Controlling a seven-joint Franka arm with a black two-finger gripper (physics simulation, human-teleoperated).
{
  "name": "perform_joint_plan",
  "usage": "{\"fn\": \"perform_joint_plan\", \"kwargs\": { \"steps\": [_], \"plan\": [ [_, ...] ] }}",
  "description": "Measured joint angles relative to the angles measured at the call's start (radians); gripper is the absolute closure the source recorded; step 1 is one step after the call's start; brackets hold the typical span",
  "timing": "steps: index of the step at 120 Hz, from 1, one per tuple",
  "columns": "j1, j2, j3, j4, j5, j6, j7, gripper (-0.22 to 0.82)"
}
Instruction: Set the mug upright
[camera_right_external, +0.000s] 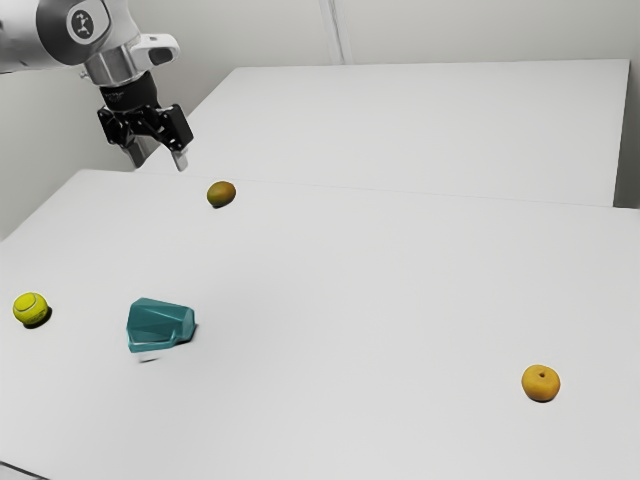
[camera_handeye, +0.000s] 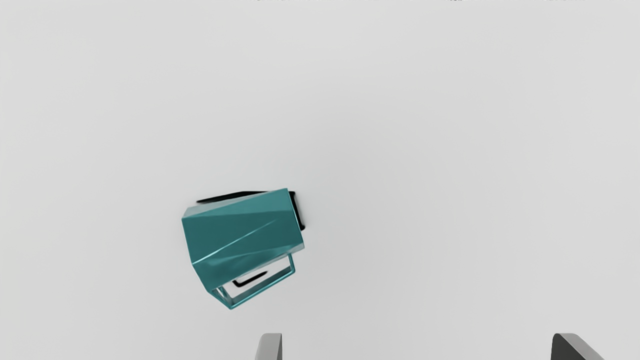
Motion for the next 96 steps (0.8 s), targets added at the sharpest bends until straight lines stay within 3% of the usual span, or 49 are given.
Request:
{"fn": "perform_joint_plan", "kwargs": {
  "steps": [49, 96],
  "plan": [
    [0.015, -0.054, 0.001, -0.054, 0.002, 0.001, 0.002, 0.02],
    [0.223, -0.048, -0.002, -0.075, -0.007, -0.003, 0.033, 0.02]
  ]
}}
